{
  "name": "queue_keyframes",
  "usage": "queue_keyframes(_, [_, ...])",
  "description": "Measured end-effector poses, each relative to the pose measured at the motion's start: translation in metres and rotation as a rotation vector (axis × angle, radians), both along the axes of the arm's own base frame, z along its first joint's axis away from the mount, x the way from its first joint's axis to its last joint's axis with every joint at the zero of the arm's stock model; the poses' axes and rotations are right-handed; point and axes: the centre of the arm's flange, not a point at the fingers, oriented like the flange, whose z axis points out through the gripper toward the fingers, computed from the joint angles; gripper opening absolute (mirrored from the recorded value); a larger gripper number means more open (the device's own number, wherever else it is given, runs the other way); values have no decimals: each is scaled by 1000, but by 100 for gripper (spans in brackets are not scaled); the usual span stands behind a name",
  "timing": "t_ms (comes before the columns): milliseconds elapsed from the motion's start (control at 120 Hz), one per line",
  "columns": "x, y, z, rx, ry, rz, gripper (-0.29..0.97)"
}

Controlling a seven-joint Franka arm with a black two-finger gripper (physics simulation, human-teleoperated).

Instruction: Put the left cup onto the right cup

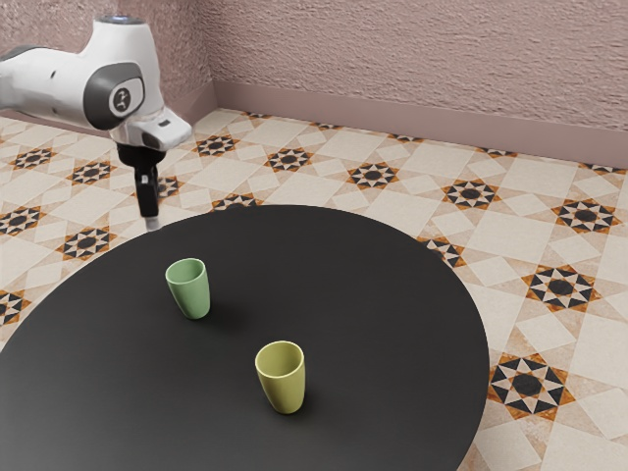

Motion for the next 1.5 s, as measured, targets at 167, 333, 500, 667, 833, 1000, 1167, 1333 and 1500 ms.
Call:
queue_keyframes(167, [2,2,-26,1,11,-14,68])
queue_keyframes(333, [2,9,-51,1,18,-21,68])
queue_keyframes(500, [5,18,-74,4,20,-28,68])
queue_keyframes(667, [11,22,-87,12,13,-50,68])
queue_keyframes(833, [16,28,-93,24,2,-83,68])
queue_keyframes(1000, [24,40,-107,36,-1,-106,68])
queue_keyframes(1167, [38,41,-112,44,-19,-143,68])
queue_keyframes(1333, [49,35,-116,49,-31,-184,68])
queue_keyframes(1500, [55,32,-122,51,-35,-213,68])
